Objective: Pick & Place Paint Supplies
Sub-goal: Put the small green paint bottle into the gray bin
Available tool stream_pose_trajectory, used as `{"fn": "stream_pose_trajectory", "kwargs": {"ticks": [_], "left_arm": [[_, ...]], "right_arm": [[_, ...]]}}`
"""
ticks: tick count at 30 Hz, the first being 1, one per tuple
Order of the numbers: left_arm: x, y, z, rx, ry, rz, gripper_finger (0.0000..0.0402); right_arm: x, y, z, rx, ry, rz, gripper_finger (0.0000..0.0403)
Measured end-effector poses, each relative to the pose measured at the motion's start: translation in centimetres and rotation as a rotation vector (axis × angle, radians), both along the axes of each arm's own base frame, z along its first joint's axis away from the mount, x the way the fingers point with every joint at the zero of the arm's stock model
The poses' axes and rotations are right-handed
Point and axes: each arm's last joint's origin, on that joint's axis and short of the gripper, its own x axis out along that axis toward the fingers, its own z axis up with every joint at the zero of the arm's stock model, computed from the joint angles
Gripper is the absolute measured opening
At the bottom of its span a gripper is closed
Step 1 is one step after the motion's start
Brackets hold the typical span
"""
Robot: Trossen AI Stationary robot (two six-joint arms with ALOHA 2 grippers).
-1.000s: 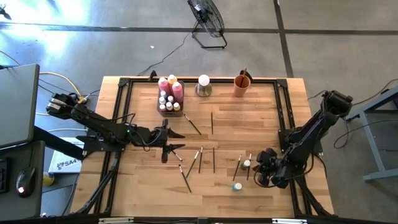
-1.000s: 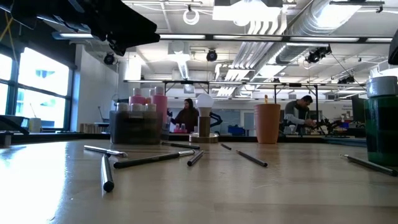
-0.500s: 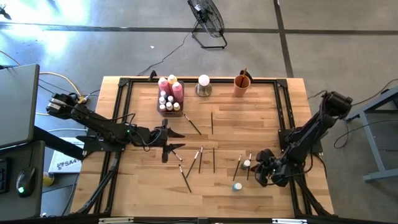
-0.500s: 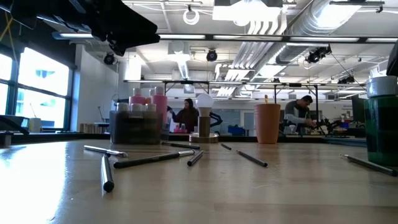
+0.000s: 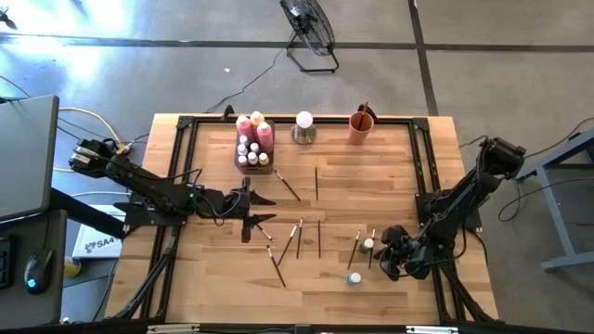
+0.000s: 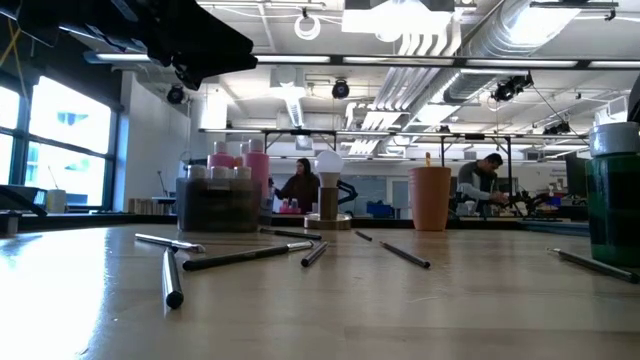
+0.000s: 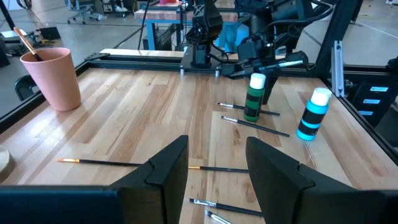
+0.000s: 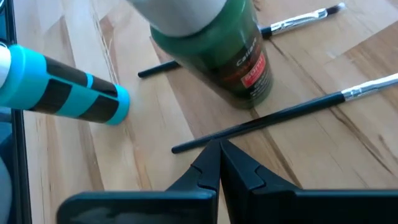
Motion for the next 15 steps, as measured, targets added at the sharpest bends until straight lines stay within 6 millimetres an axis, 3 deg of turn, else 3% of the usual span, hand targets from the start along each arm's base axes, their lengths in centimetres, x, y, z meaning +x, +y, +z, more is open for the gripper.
{"fn": "stream_pose_trajectory", "kwargs": {"ticks": [15], "left_arm": [[-0.02, 0.0, -0.11, 0.003, 0.011, 0.0, 0.0159]], "right_arm": [[-0.02, 0.03, -0.01, 0.003, 0.008, 0.01, 0.0002]]}}
